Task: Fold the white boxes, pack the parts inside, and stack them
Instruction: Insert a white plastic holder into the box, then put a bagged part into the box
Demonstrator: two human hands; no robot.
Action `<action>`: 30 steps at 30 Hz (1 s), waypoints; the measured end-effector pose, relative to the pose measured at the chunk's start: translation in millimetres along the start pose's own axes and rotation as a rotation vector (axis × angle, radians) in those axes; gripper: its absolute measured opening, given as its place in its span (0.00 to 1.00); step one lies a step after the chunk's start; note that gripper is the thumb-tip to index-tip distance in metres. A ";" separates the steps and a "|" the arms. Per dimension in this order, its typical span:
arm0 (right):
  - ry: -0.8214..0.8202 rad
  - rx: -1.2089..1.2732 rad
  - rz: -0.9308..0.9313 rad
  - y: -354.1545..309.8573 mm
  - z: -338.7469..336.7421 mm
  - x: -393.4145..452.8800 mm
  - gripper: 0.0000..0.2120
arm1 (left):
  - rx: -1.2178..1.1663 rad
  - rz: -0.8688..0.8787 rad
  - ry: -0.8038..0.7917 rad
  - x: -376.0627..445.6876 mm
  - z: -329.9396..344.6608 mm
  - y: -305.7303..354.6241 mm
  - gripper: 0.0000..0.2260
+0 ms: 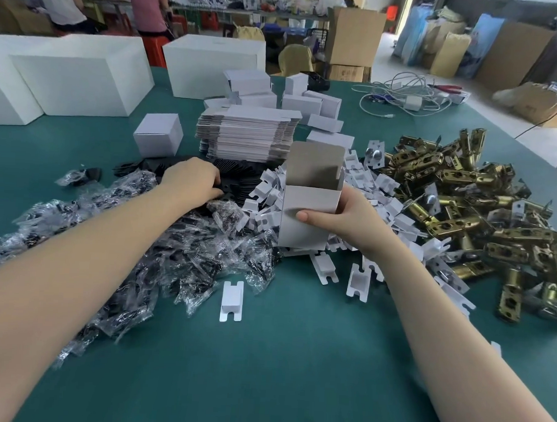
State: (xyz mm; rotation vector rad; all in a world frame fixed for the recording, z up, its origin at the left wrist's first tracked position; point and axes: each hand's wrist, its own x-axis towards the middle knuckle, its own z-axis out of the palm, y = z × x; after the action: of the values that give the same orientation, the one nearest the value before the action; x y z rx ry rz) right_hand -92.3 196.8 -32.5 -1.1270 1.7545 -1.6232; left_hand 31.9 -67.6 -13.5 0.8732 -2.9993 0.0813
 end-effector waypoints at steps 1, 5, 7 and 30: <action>0.003 0.002 0.002 0.2 0.0 -0.2 0.18 | -0.001 0.002 -0.007 1.1 -0.1 0.8 0.15; 0.010 -0.004 0.009 0.7 -0.3 -0.5 0.18 | 0.031 0.033 -0.090 9.1 -1.5 1.5 0.18; 0.008 -0.010 0.012 0.2 -1.0 -0.5 0.18 | 0.041 0.033 -0.104 12.9 -4.1 2.9 0.16; 0.013 -0.004 0.037 2.2 -0.5 0.5 0.21 | -0.272 -0.381 -0.088 33.2 -5.6 16.1 0.23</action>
State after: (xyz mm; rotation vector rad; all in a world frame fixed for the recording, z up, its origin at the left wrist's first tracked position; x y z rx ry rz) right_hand -93.5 196.6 -34.4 -1.0826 1.7769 -1.6091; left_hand -4.8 -71.6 -7.7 1.4140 -2.7615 -0.3677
